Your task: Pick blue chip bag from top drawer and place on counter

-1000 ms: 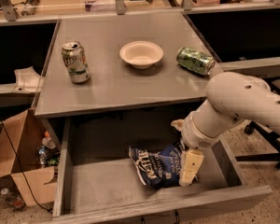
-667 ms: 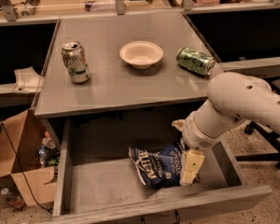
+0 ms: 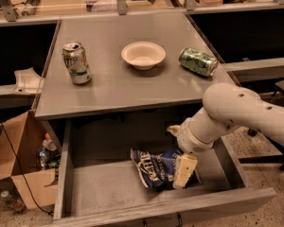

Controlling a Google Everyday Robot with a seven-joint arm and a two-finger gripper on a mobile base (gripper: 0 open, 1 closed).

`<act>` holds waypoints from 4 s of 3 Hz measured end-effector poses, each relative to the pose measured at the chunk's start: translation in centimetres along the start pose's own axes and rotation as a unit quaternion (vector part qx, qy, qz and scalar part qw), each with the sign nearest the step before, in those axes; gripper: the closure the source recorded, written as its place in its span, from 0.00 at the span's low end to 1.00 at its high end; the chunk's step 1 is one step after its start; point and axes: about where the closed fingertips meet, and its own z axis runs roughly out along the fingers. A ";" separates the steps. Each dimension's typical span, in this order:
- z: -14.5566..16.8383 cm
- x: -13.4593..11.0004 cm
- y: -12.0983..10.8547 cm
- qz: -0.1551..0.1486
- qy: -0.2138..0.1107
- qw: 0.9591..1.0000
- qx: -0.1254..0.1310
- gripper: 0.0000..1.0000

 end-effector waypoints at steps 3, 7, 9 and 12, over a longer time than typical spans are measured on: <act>4.8 1.1 0.3 0.022 0.003 0.999 -0.033 0.00; 4.8 1.1 0.3 0.022 0.003 0.999 -0.033 0.97; 3.3 1.3 0.2 0.036 -0.005 0.999 -0.034 1.00; -6.0 1.6 1.4 0.057 0.002 0.997 -0.058 1.00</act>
Offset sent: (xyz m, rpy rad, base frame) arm 0.0052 0.0073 -0.0491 0.0029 0.0718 -0.0258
